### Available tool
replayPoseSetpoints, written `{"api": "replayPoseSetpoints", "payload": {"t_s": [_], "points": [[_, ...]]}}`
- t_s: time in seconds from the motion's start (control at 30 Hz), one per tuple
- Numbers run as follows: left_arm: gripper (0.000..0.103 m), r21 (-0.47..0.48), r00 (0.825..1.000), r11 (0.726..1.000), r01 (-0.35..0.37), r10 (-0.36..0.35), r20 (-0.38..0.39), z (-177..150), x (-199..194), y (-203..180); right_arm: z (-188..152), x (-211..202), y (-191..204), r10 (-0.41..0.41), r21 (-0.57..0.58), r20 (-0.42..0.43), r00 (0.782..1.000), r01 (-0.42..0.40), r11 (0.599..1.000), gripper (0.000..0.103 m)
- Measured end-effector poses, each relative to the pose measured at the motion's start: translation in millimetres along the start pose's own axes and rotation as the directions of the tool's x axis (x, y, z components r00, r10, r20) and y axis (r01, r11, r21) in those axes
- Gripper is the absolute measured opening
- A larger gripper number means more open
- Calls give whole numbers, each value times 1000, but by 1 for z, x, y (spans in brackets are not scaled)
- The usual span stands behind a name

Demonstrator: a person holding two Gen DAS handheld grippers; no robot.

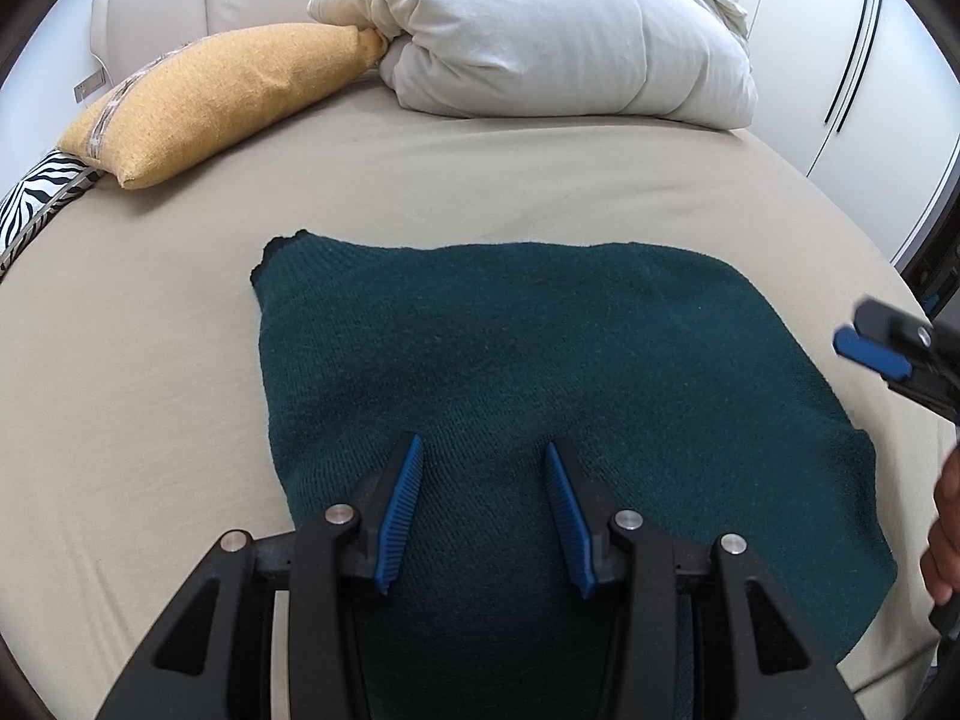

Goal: Fold small clothes

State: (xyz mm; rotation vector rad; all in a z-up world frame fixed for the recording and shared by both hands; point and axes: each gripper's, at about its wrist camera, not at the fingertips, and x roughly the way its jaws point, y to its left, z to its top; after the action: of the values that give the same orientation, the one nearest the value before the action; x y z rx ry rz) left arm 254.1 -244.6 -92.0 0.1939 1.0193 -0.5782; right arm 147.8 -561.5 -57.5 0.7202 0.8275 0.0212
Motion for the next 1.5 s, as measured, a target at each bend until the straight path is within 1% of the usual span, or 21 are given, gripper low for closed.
{"api": "replayPoseSetpoints", "payload": {"t_s": [0.03, 0.17, 0.27, 0.33, 0.4, 0.5, 0.6, 0.7, 0.77, 0.8, 0.87, 0.9, 1.0, 1.1, 1.13, 1.2, 1.27, 1.33, 1.4, 1.47, 1.5], "points": [[46, 0, 1000, 1000, -1, 1, 2, 0, 0, 0, -4, 0, 7, 1, -25, -15, 1000, -2, 1000, 56], [46, 2, 1000, 1000, -4, 4, 15, -2, -1, -1, -19, 20, 21, -59, -110, -110, 992, 47, 993, 57], [46, 7, 1000, 1000, -10, 9, 21, -3, -2, -2, -38, 41, 3, -84, -72, -180, 980, 72, 995, 57], [46, 11, 999, 1000, -15, 15, 30, -5, -2, -3, -42, 40, -3, -51, -58, -146, 988, 43, 997, 57], [47, 14, 999, 1000, -22, 21, 41, -6, -2, -3, -44, 43, -1, -63, -79, -149, 987, 52, 996, 57], [47, 24, 998, 999, -34, 33, 51, -7, -2, -4, -43, 40, 3, -81, -82, -173, 982, 67, 994, 57], [46, 19, 998, 1000, -14, 12, 66, -7, -5, -1, -41, 46, 9, -66, -76, -207, 976, 51, 996, 57], [46, -44, 993, 998, 42, -37, 108, -11, -23, 12, -44, 47, 17, -100, -134, -234, 967, 70, 989, 57], [49, -105, 990, 994, 25, -11, 138, -16, -42, 18, -40, 47, 10, -66, -94, -251, 966, 44, 995, 54], [62, -137, 988, 990, -7, 28, 152, -19, -53, 22, -38, 46, 5, -43, -61, -257, 965, 29, 998, 51], [72, -186, 985, 982, -22, 53, 164, -24, -65, 31, -36, 44, -2, -26, -21, -263, 964, 22, 1000, 43], [72, -214, 986, 977, -15, 50, 158, -27, -67, 37, -37, 42, -2, -23, -15, -265, 964, 20, 1000, 42], [72, -300, 997, 954, 12, 11, 74, -32, -54, 55, -43, 39, 5, -40, -39, -268, 963, 30, 999, 40], [73, -350, 998, 935, 60, -54, 27, -36, -41, 58, -45, 43, 8, -47, -47, -277, 960, 35, 998, 40], [72, -356, 996, 931, 82, -88, 0, -35, -34, 57, -45, 46, 7, -45, -42, -283, 958, 34, 999, 40], [57, -367, 989, 921, 130, -148, -22, -34, -27, 51, -44, 48, 4, -43, -40, -291, 956, 33, 999, 37], [55, -333, 993, 939, 84, -108, -55, -28, -28, 41, -42, 52, 8, -64, -58, -296, 953, 49, 997, 34], [52, -257, 995, 966, 31, -54, -80, -23, -28, 29, -44, 54, 19, -118, -123, -288, 950, 86, 989, 31], [47, -231, 996, 973, 9, -30, -86, -21, -27, 25, -47, 55, 30, -177, -187, -274, 945, 129, 974, 28], [42, -212, 997, 977, -6, -11, -82, -22, -28, 22, -52, 54, 46, -261, -282, -237, 936, 191, 940, 26], [38, -198, 997, 980, -16, 0, -81, -23, -30, 20, -57, 55, 56, -315, -348, -207, 926, 231, 909, 25]]}}
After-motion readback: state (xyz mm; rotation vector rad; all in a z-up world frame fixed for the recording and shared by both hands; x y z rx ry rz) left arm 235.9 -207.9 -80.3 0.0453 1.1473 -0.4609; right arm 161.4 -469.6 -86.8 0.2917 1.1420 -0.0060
